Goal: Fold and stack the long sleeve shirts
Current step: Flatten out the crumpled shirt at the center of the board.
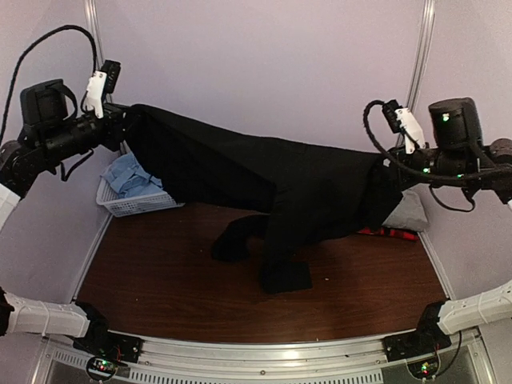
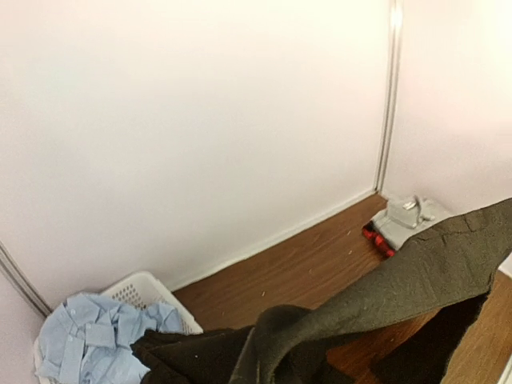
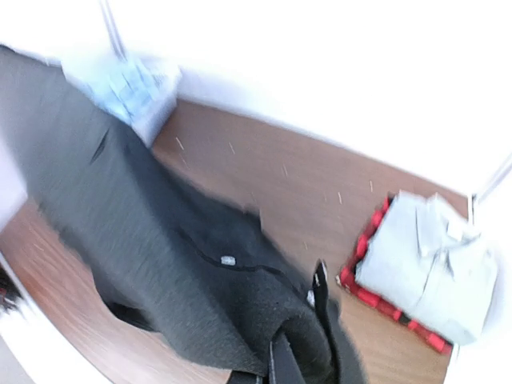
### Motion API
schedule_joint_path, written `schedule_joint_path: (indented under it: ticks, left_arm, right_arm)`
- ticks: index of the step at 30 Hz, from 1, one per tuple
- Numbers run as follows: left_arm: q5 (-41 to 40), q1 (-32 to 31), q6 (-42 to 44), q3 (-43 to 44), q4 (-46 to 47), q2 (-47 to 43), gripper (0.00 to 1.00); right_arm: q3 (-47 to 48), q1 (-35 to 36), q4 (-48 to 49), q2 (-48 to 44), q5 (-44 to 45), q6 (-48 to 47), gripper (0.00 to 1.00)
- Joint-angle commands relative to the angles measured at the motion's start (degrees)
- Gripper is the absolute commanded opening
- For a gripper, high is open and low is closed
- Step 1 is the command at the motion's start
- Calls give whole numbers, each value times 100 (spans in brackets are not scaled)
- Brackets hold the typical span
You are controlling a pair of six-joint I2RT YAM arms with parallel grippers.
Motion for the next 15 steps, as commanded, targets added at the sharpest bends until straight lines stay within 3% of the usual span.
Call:
schedule_joint_path:
  ticks: [1, 9, 15]
  left_arm:
    - [725, 19, -59, 516, -66, -365, 0]
    - [1360, 16, -475, 1311, -217, -764, 0]
    - [1878, 16, -768, 1444, -335, -978, 0]
  right_arm:
    - [897, 17, -391, -366, -359, -332, 0]
    - [2065, 17, -301, -547, -1128, -548, 0]
    - [2766, 17, -440, -439, -1967, -372, 0]
